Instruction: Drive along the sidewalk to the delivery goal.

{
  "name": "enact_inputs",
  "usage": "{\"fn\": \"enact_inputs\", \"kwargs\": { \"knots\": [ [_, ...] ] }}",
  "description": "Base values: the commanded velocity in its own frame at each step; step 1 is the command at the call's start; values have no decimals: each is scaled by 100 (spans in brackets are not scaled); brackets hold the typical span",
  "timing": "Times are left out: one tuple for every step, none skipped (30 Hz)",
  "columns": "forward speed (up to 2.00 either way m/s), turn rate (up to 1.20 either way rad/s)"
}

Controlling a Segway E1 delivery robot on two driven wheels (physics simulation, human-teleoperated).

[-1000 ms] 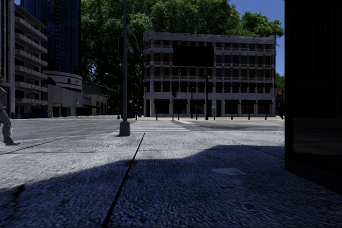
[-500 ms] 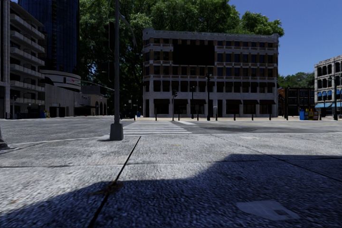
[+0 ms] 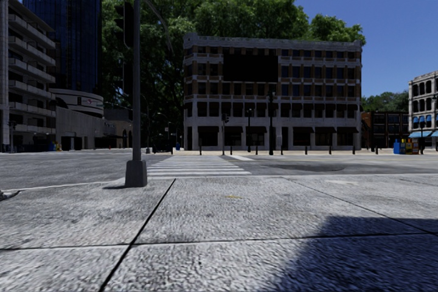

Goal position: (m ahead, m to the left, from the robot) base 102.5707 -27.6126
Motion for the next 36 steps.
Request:
{"fn": "enact_inputs", "kwargs": {
  "knots": [
    [200,0],
    [200,0],
    [200,0],
    [200,0],
    [200,0],
    [200,0],
    [200,0],
    [200,0],
    [200,0],
    [200,0],
    [200,0],
    [200,0],
    [200,0],
    [200,0],
    [200,0],
    [200,0],
    [200,0],
    [200,0],
    [200,0],
    [200,0],
    [200,0],
    [200,0],
    [200,0],
    [200,0],
    [200,0],
    [200,0],
    [200,0],
    [200,0],
    [200,0],
    [200,0],
    [200,0],
    [200,0],
    [200,0],
    [200,0],
    [200,0],
    [200,0]
  ]
}}
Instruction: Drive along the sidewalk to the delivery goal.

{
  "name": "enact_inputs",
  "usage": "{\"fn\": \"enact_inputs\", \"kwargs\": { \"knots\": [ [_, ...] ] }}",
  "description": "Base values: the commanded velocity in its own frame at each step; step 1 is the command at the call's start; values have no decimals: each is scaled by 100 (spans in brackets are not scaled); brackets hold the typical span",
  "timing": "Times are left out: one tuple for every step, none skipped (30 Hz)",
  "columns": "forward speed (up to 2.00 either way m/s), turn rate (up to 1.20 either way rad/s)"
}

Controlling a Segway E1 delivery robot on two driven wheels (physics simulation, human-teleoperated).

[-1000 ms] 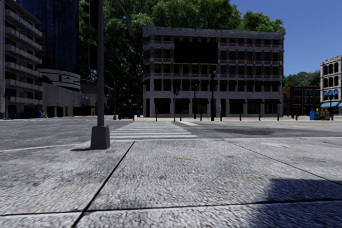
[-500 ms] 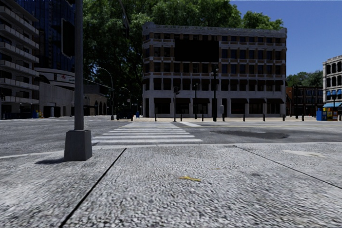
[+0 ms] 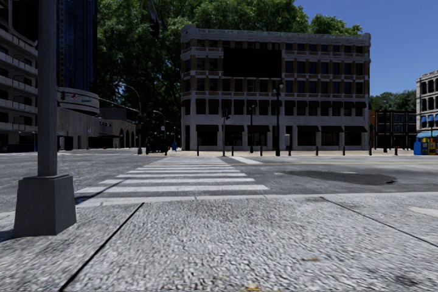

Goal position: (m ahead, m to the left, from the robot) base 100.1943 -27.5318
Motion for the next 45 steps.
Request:
{"fn": "enact_inputs", "kwargs": {
  "knots": [
    [200,0],
    [200,0],
    [200,0],
    [200,0],
    [200,0],
    [200,0],
    [200,0],
    [200,0],
    [200,0],
    [200,0],
    [200,0],
    [200,0],
    [200,0],
    [200,0],
    [200,0],
    [200,0],
    [200,0],
    [200,0],
    [200,0],
    [200,0],
    [200,0],
    [200,0],
    [200,0],
    [200,0],
    [200,0],
    [200,0],
    [200,0],
    [200,0],
    [200,0],
    [200,0],
    [200,0],
    [200,0],
    [200,0],
    [200,0],
    [200,0],
    [200,0],
    [200,0],
    [200,0],
    [200,0],
    [200,0],
    [200,0],
    [200,0],
    [200,0],
    [198,0],
    [191,1]
  ]
}}
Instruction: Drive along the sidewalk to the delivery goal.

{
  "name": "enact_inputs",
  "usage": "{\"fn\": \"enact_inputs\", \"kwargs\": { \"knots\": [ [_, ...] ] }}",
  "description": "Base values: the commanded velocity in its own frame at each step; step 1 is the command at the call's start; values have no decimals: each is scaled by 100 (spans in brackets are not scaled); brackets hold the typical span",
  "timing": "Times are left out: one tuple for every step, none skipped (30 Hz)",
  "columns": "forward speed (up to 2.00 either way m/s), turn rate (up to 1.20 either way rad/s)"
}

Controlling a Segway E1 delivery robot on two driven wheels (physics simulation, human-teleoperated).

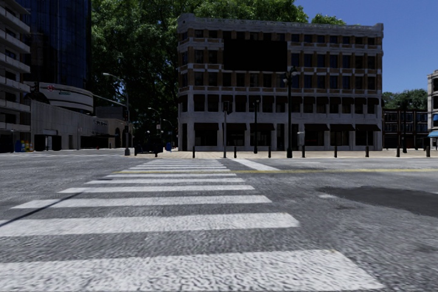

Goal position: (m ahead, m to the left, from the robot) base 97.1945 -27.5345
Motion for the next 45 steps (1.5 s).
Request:
{"fn": "enact_inputs", "kwargs": {
  "knots": [
    [177,8],
    [177,8],
    [164,13],
    [158,19],
    [158,19],
    [155,24],
    [152,27],
    [148,32],
    [148,32],
    [141,34],
    [137,34],
    [137,34],
    [137,34],
    [137,34],
    [136,35],
    [136,35],
    [136,35],
    [135,35],
    [135,35],
    [135,35],
    [135,35],
    [135,34],
    [135,0],
    [135,0],
    [135,0],
    [135,0],
    [135,0],
    [135,0],
    [135,0],
    [135,0],
    [135,0],
    [135,0],
    [135,0],
    [135,0],
    [135,0],
    [135,0],
    [135,0],
    [135,0],
    [135,0],
    [137,0],
    [199,0],
    [199,0],
    [199,0],
    [200,0],
    [200,0]
  ]
}}
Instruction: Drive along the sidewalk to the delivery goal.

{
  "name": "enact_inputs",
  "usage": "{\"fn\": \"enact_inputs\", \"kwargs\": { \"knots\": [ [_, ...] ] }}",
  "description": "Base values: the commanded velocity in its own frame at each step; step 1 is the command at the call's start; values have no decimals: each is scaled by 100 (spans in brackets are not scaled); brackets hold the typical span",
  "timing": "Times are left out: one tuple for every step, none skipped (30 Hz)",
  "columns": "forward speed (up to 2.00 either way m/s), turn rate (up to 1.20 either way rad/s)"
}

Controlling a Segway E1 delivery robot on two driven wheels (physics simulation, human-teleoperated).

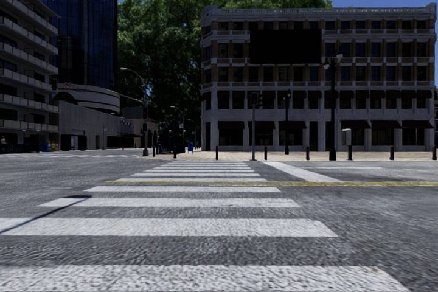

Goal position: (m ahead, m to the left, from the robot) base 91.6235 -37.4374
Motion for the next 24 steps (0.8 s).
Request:
{"fn": "enact_inputs", "kwargs": {
  "knots": [
    [200,0],
    [200,0],
    [200,0],
    [200,0],
    [200,0],
    [200,0],
    [200,0],
    [200,0],
    [200,0],
    [200,0],
    [200,0],
    [200,0],
    [200,0],
    [200,0],
    [200,0],
    [200,0],
    [200,0],
    [200,0],
    [200,0],
    [200,0],
    [200,0],
    [200,0],
    [200,0],
    [200,0]
  ]
}}
